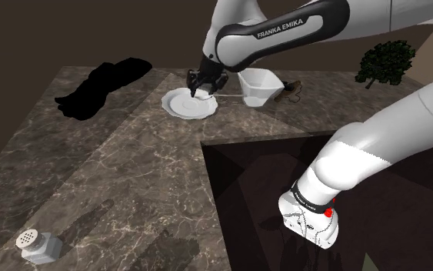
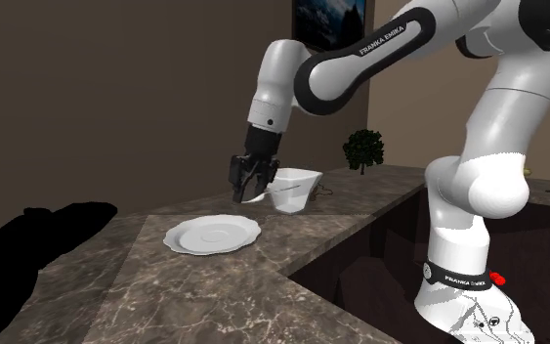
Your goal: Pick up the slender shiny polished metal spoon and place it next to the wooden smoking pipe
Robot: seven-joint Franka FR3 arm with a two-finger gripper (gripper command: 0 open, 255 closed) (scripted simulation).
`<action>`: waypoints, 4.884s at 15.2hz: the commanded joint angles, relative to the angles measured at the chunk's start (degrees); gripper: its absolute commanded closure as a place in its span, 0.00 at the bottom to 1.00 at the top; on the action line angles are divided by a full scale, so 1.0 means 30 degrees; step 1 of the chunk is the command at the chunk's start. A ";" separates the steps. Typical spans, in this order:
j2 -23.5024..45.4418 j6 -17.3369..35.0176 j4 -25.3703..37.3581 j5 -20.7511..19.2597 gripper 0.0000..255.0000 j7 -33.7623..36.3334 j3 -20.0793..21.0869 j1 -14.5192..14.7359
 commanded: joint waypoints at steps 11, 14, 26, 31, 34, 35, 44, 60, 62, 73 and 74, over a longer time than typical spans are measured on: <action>-0.2737 -0.0474 -0.2496 -0.0212 1.00 -0.6542 -0.4988 -0.1806; -0.2936 -0.0681 -0.2563 -0.0488 1.00 -0.8127 -0.6268 -0.2376; -0.1592 -0.1548 -0.0672 -0.1171 1.00 -1.4525 -1.1594 -0.4047; -0.0079 -0.2004 0.1070 -0.0729 1.00 -1.7364 -1.3831 -0.4289; 0.1099 -0.2357 0.2367 -0.0129 1.00 -1.9168 -1.5200 -0.4287; 0.1542 -0.2495 0.2842 0.0139 1.00 -1.9793 -1.5664 -0.4266; 0.7092 -0.4636 0.8167 0.4576 1.00 -2.6167 -1.9395 -0.4654; 1.9615 -1.2425 2.3514 1.2475 1.00 -3.2357 -1.8199 -1.4764; 1.9673 -1.1997 2.3079 1.2544 1.00 -3.2536 -1.8144 -1.4670; 2.0316 -0.9874 2.1215 1.3178 1.00 -3.3516 -1.7780 -1.4376; 2.0396 -0.9697 2.1085 1.3250 1.00 -3.3604 -1.7736 -1.4369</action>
